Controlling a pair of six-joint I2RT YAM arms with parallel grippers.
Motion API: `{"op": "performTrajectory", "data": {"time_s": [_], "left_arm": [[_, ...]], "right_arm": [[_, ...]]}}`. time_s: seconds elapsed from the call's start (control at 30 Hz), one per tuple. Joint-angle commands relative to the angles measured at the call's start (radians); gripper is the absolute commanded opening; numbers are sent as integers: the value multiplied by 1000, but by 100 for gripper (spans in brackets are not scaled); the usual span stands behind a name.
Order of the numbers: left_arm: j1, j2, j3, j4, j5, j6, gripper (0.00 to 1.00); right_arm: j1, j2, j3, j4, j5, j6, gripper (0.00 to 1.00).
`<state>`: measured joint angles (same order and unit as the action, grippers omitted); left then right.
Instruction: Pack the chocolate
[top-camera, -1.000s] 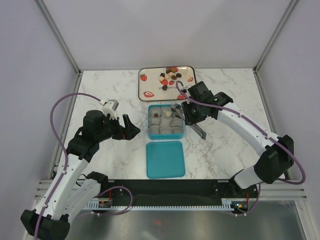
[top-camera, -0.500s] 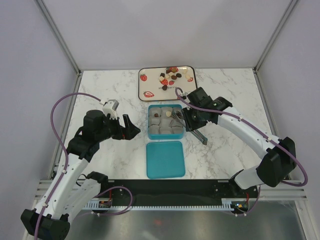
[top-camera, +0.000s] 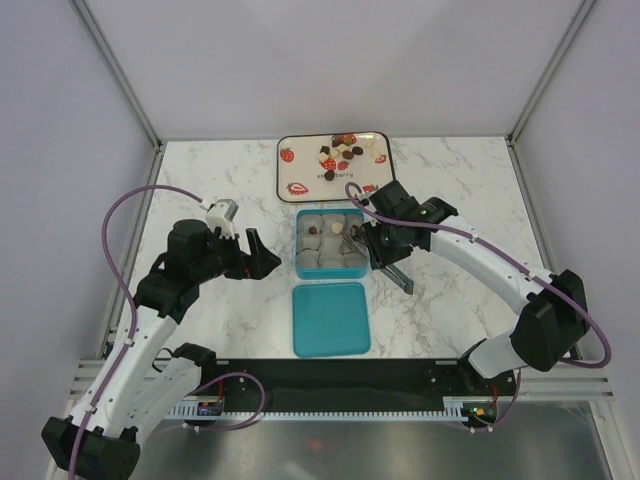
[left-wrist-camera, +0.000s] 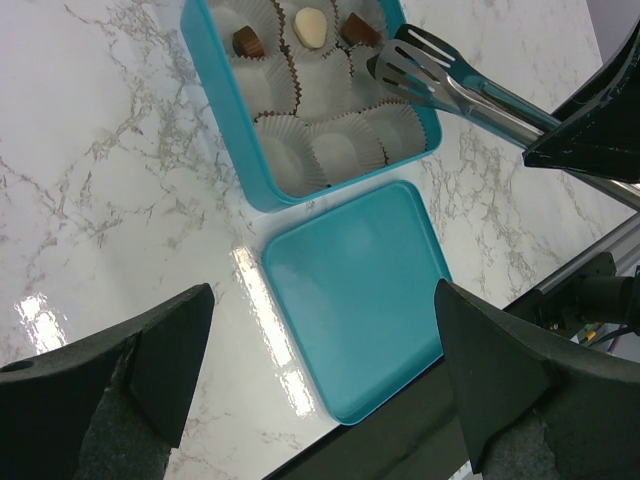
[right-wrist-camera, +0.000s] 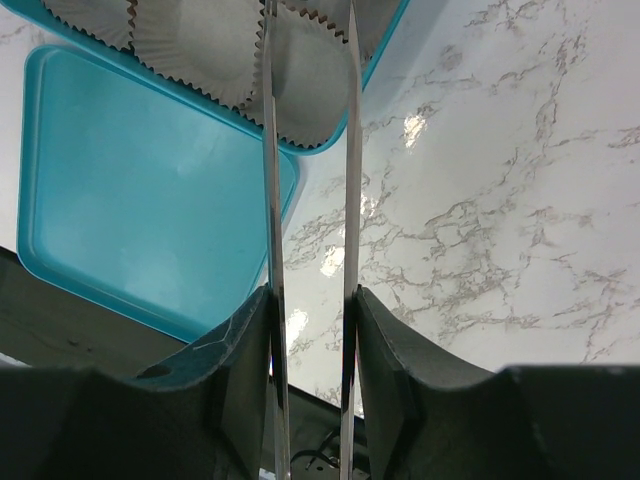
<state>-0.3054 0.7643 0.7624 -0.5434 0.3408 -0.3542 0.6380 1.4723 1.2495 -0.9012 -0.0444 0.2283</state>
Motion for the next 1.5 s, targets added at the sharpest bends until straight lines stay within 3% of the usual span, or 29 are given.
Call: {"op": "performTrajectory", "data": {"time_s": [0.0,1.13,1.47], "left_arm": [[-3,1,0,11,4,24,100],[-1,0,0,10,0,23,100],[-1,-3,-2,8,0,23,100]], "right_arm": [[9,8,1,7,18,-1,43],[26,39,60,-4,81,-6,50],[25,45,203,-5,-6,-12,48]]}}
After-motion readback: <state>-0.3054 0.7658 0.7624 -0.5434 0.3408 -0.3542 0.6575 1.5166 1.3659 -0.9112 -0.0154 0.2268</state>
